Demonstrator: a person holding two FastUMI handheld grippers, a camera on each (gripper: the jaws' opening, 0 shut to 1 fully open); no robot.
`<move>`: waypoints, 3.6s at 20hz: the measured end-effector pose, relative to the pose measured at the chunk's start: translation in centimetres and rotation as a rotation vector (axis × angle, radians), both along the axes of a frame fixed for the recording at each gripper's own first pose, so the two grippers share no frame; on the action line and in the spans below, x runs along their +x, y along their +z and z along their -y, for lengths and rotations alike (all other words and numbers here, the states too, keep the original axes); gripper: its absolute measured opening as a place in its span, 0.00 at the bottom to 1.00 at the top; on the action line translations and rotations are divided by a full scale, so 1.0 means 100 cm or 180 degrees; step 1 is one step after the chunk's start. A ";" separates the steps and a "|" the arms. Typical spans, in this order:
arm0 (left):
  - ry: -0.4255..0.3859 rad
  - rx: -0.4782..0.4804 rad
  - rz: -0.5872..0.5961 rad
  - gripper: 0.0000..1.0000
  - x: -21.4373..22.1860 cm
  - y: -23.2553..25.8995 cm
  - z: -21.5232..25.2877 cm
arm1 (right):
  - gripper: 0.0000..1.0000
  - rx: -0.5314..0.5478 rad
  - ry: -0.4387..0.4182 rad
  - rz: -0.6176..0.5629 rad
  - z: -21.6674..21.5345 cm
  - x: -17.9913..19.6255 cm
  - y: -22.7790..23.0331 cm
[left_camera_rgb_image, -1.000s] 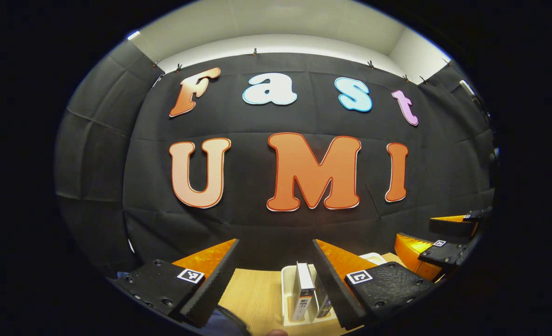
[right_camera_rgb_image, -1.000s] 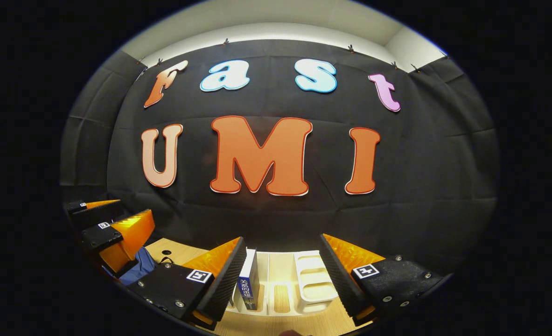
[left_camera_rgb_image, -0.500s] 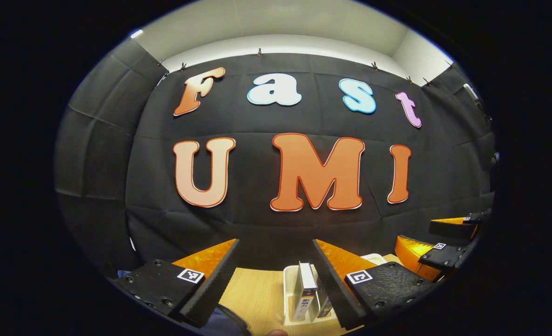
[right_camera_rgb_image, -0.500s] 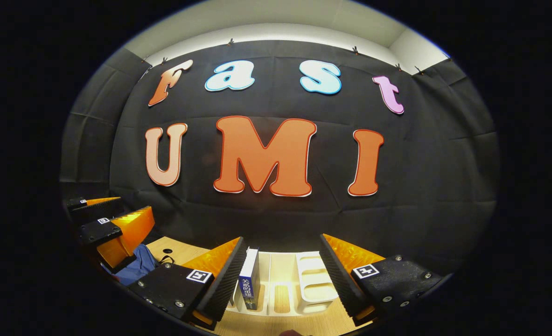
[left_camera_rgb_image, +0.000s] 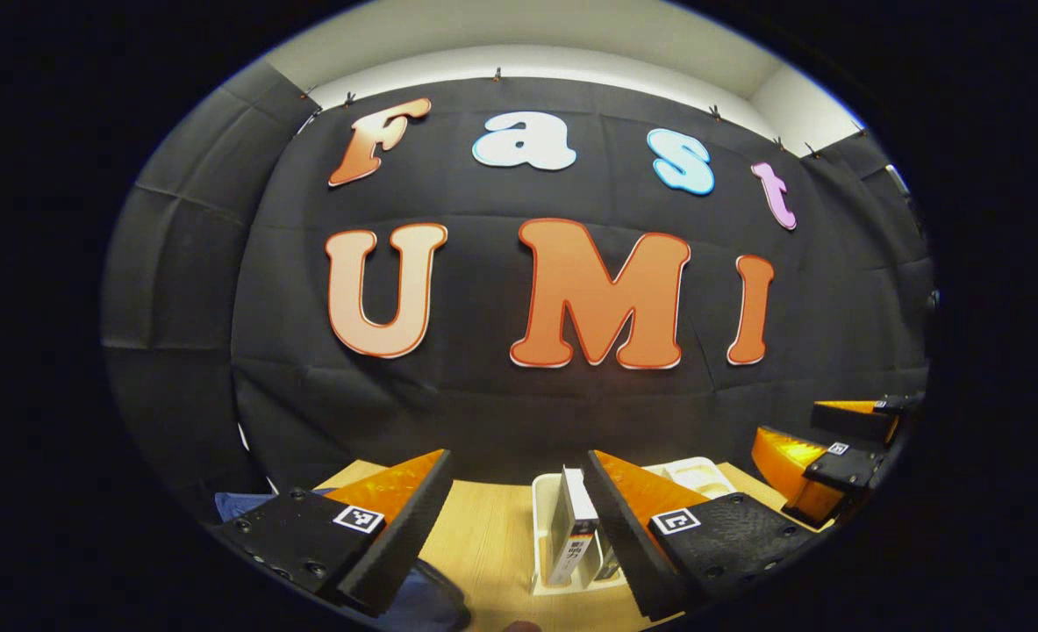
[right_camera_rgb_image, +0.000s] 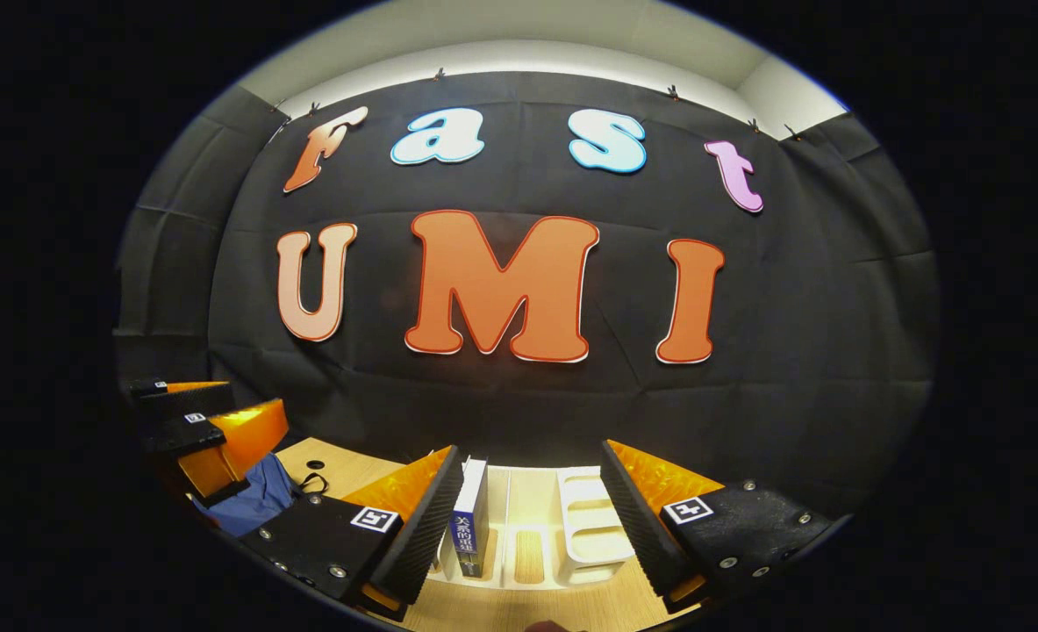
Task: Open the schoolbag, grab two books from the bookshelf and put them into the schoolbag.
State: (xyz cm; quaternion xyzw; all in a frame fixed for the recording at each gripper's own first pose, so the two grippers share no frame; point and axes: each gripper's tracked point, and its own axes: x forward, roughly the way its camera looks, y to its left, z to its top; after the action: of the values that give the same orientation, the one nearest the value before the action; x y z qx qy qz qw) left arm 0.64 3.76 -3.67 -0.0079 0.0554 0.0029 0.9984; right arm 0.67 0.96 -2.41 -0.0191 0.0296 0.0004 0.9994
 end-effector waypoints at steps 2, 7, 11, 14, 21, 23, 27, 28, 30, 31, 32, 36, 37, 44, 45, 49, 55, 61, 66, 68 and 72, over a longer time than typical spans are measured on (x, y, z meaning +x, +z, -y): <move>0.0007 0.0000 -0.0121 0.95 -0.004 -0.011 -0.007 | 0.94 0.0029 0.0006 -0.0037 -0.001 0.002 -0.004; 0.0103 0.0191 -0.0256 0.95 -0.019 -0.028 -0.023 | 0.94 0.0039 0.0067 -0.0099 -0.007 0.002 -0.014; 0.0094 0.0312 -0.0388 0.95 -0.030 -0.044 -0.024 | 0.94 0.0006 0.0121 -0.0132 -0.009 0.000 -0.020; 0.0022 0.0468 -0.0599 0.95 -0.038 -0.068 -0.022 | 0.94 0.0008 0.0133 -0.0194 -0.008 0.001 -0.028; -0.0070 0.1332 -0.1253 0.95 -0.070 -0.139 -0.038 | 0.94 -0.0030 0.0079 -0.0296 0.007 0.003 -0.047; -0.0103 0.1543 -0.1452 0.94 -0.084 -0.169 -0.043 | 0.94 -0.0040 0.0044 -0.0347 0.014 0.004 -0.056; -0.0100 0.1945 -0.1968 0.94 -0.112 -0.220 -0.055 | 0.94 -0.0088 -0.0023 -0.0482 0.028 0.008 -0.078; -0.0086 0.2066 -0.2111 0.94 -0.121 -0.232 -0.059 | 0.94 -0.0093 -0.0032 -0.0515 0.030 0.010 -0.082; -0.0100 0.2232 -0.2301 0.95 -0.133 -0.252 -0.062 | 0.94 -0.0111 -0.0054 -0.0585 0.037 0.010 -0.093; -0.0073 0.2303 -0.2355 0.95 -0.136 -0.259 -0.063 | 0.94 -0.0127 -0.0064 -0.0616 0.040 0.012 -0.097; -0.0024 0.2364 -0.2450 0.95 -0.143 -0.266 -0.068 | 0.94 -0.0141 -0.0062 -0.0636 0.041 0.013 -0.100; 0.0070 0.2621 -0.2793 0.95 -0.158 -0.302 -0.088 | 0.94 -0.0149 -0.0094 -0.0690 0.047 0.018 -0.104; 0.0067 0.2686 -0.2841 0.95 -0.159 -0.310 -0.092 | 0.94 -0.0139 -0.0093 -0.0686 0.048 0.019 -0.103; 0.0270 0.3178 -0.2873 0.87 -0.153 -0.320 -0.120 | 0.94 -0.0144 -0.0120 -0.0657 0.053 0.024 -0.100; 0.0289 0.3181 -0.2846 0.87 -0.151 -0.317 -0.119 | 0.94 -0.0144 -0.0123 -0.0651 0.053 0.025 -0.099; 0.0330 0.3204 -0.2747 0.39 -0.140 -0.306 -0.114 | 0.94 -0.0139 -0.0119 -0.0621 0.053 0.028 -0.097; 0.0393 0.2764 -0.2765 0.04 -0.127 -0.279 -0.116 | 0.94 -0.0112 -0.0110 -0.0582 0.052 0.031 -0.095; 0.0368 0.1845 -0.2865 0.02 -0.115 -0.240 -0.130 | 0.94 -0.0090 0.0066 -0.0649 0.028 0.031 -0.095; 0.0277 0.1582 -0.2820 0.00 -0.097 -0.201 -0.147 | 0.94 -0.0146 0.0366 -0.0757 -0.016 0.036 -0.085; 0.0254 0.1441 -0.2799 0.00 -0.094 -0.184 -0.154 | 0.94 -0.0140 0.0498 -0.0826 -0.037 0.041 -0.080; 0.0278 0.0932 -0.2735 0.00 -0.079 -0.154 -0.175 | 0.94 -0.0101 0.0851 -0.1032 -0.086 0.053 -0.076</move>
State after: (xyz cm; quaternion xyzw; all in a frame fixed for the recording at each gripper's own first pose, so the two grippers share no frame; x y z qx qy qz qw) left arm -7.26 21.27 -19.09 0.1330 0.4632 0.0558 0.8744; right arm 5.95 9.55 -9.97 -0.0383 0.1873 0.1356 0.9721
